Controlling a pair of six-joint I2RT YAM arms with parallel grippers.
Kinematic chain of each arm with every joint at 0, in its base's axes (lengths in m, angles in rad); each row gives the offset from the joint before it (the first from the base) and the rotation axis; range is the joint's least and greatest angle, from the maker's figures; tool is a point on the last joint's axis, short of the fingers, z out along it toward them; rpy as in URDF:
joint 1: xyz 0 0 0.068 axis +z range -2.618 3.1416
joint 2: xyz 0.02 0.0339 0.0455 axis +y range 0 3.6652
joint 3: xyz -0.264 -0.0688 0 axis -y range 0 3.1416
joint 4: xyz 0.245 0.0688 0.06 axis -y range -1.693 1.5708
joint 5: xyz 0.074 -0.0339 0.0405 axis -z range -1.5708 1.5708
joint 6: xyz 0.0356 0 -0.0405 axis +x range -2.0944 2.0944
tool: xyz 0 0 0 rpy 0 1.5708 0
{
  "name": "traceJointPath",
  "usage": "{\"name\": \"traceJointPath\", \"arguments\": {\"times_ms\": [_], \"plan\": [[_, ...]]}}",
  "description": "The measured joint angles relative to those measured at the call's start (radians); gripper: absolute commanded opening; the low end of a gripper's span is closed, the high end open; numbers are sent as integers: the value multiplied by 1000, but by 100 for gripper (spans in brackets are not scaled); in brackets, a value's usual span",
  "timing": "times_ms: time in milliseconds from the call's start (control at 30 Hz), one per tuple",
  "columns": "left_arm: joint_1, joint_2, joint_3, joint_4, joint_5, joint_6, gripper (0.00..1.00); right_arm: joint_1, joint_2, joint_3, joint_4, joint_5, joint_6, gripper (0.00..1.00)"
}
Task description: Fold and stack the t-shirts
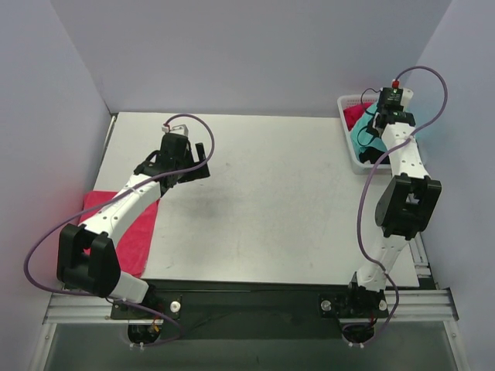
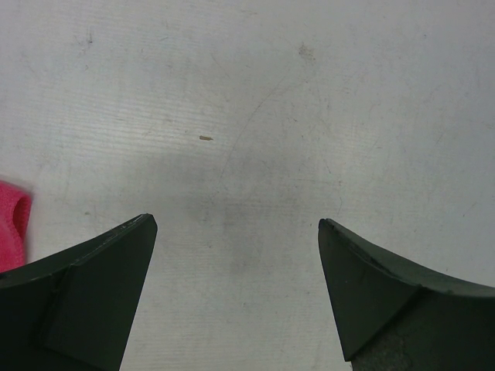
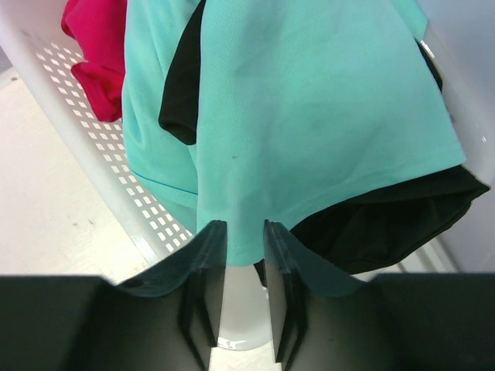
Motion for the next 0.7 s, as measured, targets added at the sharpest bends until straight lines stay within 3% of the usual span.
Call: {"name": "traceJointPath", "arguments": {"times_ms": [33,133,700], "plan": [[0,0,0,0,0,0,98,1,0,0,0,0,2,39],[0,0,0,0,0,0,97,1,1,0,0,3,-2,44],[0,0,0,0,0,0,98,1,119,0,1,28,3,38]]}}
